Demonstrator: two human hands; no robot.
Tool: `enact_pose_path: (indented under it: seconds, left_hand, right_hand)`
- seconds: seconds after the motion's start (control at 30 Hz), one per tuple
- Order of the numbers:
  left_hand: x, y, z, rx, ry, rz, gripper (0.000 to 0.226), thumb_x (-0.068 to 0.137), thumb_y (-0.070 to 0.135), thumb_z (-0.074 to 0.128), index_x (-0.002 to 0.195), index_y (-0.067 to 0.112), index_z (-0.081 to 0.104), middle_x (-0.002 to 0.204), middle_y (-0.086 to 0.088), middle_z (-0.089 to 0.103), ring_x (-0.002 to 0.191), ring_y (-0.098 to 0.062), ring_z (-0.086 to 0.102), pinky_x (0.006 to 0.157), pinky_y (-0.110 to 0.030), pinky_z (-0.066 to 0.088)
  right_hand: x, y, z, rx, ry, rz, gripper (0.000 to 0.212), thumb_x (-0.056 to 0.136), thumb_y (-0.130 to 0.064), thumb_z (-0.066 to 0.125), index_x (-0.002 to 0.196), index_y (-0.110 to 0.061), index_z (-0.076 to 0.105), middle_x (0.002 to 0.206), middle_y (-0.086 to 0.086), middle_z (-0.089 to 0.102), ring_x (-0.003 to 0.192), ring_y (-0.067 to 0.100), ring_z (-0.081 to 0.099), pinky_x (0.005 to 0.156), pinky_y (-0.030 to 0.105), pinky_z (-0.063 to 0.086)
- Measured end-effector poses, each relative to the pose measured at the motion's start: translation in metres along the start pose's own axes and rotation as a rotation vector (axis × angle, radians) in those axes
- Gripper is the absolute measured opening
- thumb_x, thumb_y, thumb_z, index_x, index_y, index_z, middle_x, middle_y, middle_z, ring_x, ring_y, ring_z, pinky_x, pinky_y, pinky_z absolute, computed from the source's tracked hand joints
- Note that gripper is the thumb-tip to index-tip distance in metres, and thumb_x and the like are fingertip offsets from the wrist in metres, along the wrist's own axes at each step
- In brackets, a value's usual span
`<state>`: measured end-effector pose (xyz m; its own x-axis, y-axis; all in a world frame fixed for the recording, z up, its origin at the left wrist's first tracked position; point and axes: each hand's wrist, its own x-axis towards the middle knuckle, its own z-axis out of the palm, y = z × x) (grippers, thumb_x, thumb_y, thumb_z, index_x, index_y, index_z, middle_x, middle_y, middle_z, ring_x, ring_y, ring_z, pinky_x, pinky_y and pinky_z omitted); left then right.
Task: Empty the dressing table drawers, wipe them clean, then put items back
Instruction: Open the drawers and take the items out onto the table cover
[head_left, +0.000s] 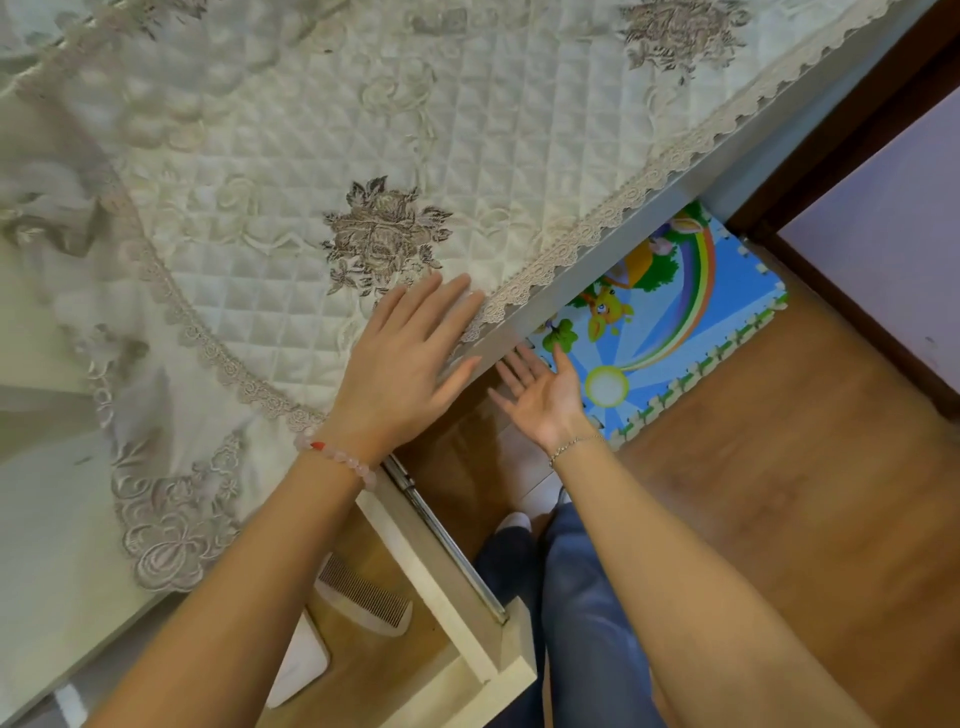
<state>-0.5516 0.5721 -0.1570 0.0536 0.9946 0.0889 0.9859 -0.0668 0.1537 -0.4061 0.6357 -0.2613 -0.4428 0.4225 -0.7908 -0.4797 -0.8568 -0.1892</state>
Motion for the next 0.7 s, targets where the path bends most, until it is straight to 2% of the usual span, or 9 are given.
enact_pose_path:
  seconds: [0.17, 0.37, 0.7]
  left_hand:
    - [-0.013, 0.002, -0.002, 0.003, -0.021, 0.006, 0.056, 0.094, 0.043, 0.038, 0.142, 0.013, 0.038, 0.146, -0.007, 0.04, 0.137, -0.025, 0.032, 0.113, -0.044, 0.021]
    - [-0.026, 0.001, -0.004, 0.012, -0.05, 0.03, 0.059, 0.094, 0.043, 0.038, 0.143, 0.01, 0.036, 0.148, -0.009, 0.036, 0.138, -0.025, 0.029, 0.114, -0.042, 0.019]
    - [-0.037, 0.008, -0.006, 0.056, -0.142, 0.022, 0.068, 0.093, 0.046, 0.036, 0.148, 0.008, 0.023, 0.154, -0.01, 0.023, 0.142, -0.026, 0.019, 0.116, -0.045, 0.017]
  right_hand:
    - [0.004, 0.006, 0.004, 0.054, -0.009, 0.005, 0.061, 0.095, -0.054, 0.027, 0.139, -0.013, 0.04, 0.143, 0.007, 0.043, 0.132, 0.021, 0.039, 0.113, 0.053, 0.02]
    - [-0.004, 0.006, -0.003, 0.099, 0.05, -0.003, 0.064, 0.094, -0.055, 0.029, 0.14, -0.012, 0.038, 0.148, 0.007, 0.036, 0.136, 0.022, 0.033, 0.113, 0.05, 0.023]
    - [-0.056, 0.012, -0.072, 0.18, 0.182, -0.068, 0.066, 0.092, -0.058, 0.032, 0.134, -0.01, 0.046, 0.141, 0.008, 0.043, 0.13, 0.024, 0.04, 0.105, 0.045, 0.036]
